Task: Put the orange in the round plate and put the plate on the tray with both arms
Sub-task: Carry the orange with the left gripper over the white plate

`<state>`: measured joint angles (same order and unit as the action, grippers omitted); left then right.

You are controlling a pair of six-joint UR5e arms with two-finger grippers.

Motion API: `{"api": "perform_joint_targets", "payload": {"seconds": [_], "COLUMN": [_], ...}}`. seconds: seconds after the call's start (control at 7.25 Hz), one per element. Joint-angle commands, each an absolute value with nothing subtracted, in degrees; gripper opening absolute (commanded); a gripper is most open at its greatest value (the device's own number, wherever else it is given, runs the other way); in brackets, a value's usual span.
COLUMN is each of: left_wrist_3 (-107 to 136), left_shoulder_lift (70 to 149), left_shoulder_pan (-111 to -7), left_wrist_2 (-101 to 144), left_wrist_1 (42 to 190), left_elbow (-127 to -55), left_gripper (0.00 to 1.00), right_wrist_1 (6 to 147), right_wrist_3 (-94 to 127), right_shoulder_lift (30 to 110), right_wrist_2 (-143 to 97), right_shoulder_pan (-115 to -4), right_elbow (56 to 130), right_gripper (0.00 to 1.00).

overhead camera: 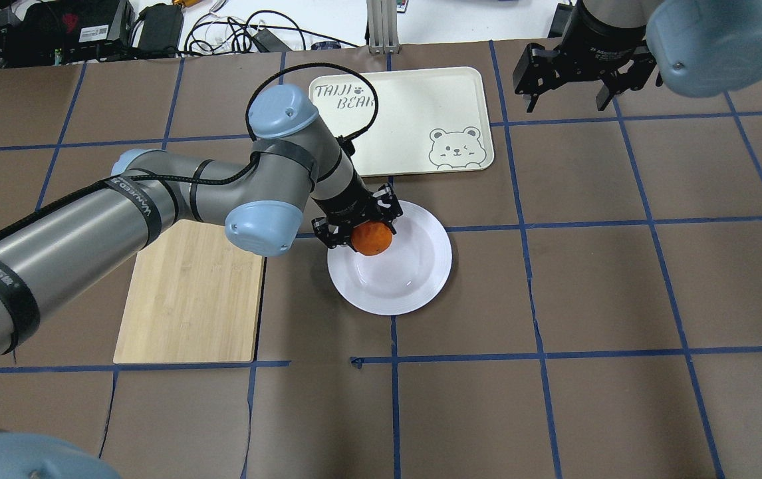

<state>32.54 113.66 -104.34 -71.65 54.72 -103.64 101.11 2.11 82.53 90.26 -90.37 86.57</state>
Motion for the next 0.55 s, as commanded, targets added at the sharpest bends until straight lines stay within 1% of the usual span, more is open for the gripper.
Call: {"api": "perform_joint_targets", "payload": {"seconds": [0.0, 0.14, 0.41], "left_wrist_3": [37.7, 37.3, 32.7], "left_shoulder_lift": [114.5, 113.4, 112.7], "left_shoulder_pan": [-105.1, -104.9, -104.2], "left_wrist_2": [-71.0, -71.4, -74.8], "left_wrist_1": [52.4, 49.3, 50.4], "left_elbow": [-103.8, -103.4, -101.4], "left_gripper": [0.97, 1.0, 1.0], "right_wrist_1": [101.1, 101.1, 101.5], "right_wrist_3": [2.0, 2.0, 2.3], "right_shoulder_lift": [82.5, 82.5, 82.5], "right_wrist_2": [90.2, 90.2, 88.2], "right_shoulder_pan": [-90.0, -89.9, -89.6], "right_elbow": [86.6, 86.7, 86.6], "right_gripper": [1.0, 1.0, 1.0]}}
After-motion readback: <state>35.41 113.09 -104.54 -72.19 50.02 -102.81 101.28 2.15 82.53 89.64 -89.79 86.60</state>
